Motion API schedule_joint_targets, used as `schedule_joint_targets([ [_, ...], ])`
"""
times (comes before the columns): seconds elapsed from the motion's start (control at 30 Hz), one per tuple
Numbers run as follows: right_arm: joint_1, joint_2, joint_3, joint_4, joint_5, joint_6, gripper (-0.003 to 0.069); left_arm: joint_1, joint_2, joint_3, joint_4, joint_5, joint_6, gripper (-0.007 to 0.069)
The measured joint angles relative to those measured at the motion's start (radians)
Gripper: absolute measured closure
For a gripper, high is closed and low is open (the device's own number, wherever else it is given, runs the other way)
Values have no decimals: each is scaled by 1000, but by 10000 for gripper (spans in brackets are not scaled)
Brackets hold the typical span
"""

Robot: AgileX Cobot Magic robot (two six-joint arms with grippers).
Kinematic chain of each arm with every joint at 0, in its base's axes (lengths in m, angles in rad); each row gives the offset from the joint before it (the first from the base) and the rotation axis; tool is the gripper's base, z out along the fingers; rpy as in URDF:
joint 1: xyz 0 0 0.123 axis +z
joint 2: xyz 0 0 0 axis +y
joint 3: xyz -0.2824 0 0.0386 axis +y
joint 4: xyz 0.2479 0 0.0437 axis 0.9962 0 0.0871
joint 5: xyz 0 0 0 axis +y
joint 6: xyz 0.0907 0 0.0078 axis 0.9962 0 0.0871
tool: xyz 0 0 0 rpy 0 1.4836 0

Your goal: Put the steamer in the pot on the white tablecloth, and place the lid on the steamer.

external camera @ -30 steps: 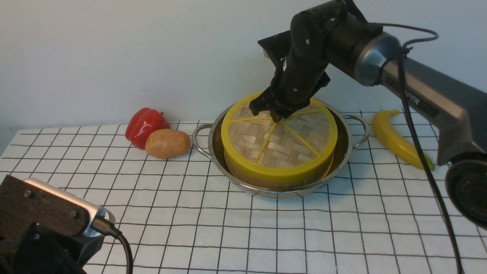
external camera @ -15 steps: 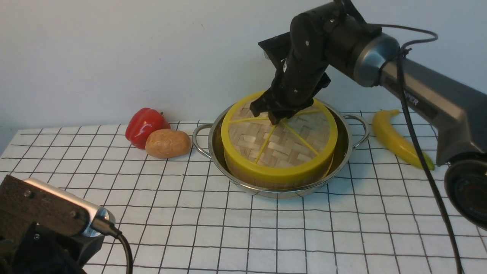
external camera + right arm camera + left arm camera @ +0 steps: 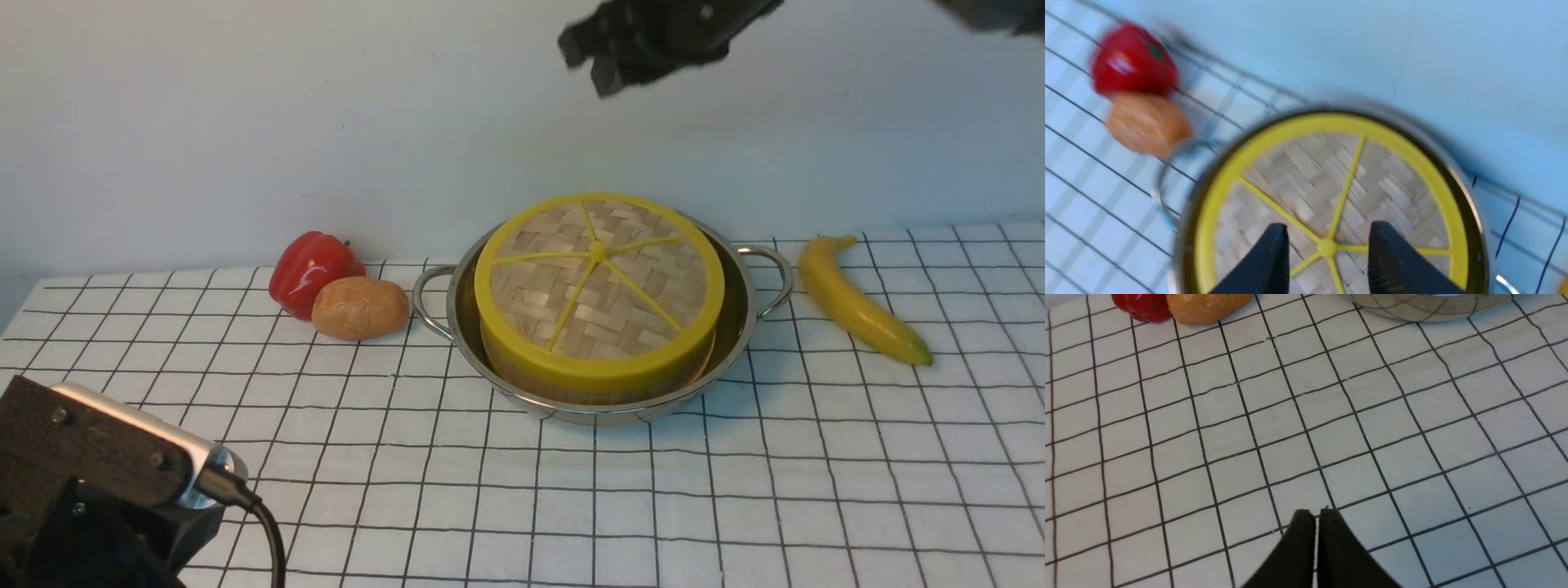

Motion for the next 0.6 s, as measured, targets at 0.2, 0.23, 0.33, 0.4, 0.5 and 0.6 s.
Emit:
schedule_joint_targets([
  [0.2, 0, -327, 31, 3, -10, -29, 482, 0, 0, 0, 0, 0, 0, 604],
  [0.23, -1, -401, 58, 3, -14, -36, 509, 0, 0, 0, 0, 0, 0, 602],
  [0.33, -2, -565, 194, -14, -18, -67, 585, 0, 0, 0, 0, 0, 0, 599],
  [0.4, -2, -719, 364, -41, -19, -91, 647, 0, 0, 0, 0, 0, 0, 592],
  [0.5, -2, -877, 610, -68, -17, -97, 672, 0, 0, 0, 0, 0, 0, 583],
  [0.6, -2, -979, 785, -71, -52, -97, 672, 0, 0, 0, 0, 0, 0, 580],
])
